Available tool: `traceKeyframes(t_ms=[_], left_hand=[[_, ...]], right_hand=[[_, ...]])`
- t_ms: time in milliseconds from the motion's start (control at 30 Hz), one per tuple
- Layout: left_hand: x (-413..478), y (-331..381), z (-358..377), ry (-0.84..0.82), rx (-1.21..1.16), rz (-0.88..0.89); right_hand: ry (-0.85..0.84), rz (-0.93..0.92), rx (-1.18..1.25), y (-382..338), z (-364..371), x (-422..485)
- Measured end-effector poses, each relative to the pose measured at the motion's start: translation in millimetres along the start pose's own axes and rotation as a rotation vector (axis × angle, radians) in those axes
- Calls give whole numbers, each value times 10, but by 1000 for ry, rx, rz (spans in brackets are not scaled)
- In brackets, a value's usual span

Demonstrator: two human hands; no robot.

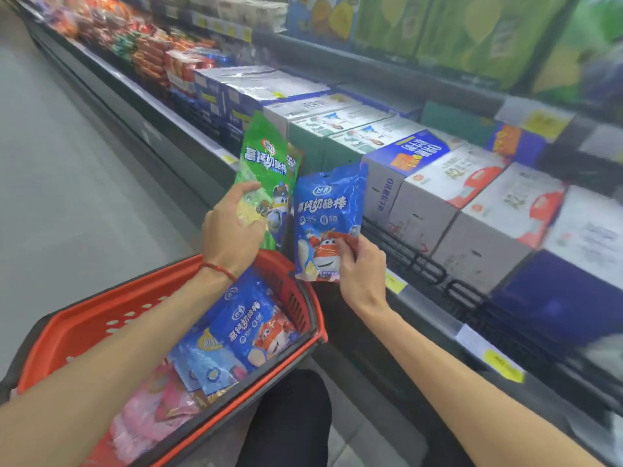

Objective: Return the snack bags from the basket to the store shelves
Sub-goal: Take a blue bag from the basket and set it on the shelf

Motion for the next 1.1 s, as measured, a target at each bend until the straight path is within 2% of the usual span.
traceKeyframes(t_ms=[200, 500, 800, 933, 1100], left_hand=[[296, 949, 504, -28, -276, 227], [488, 2259, 1213, -103, -456, 438], [587, 3307, 1984, -152, -635, 506], [731, 3586, 2293, -133, -677, 486], [975, 3833, 2633, -111, -750, 462]], right_hand=[[275, 37, 169, -147, -1069, 200], [651, -47, 167, -313, -2682, 239], [859, -139, 245, -277, -3857, 178], [910, -151, 241, -247, -4092, 170], [894, -153, 205, -137, -4199, 248]])
Point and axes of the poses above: each hand's wrist, its own x-axis towards the middle knuckle, its own z-axis out of the palm, y = z × x, the point moved 8 cm from there along x, towards the middle knuckle, and after that the axes turned 10 degrees about z, right-handed, at the moved point
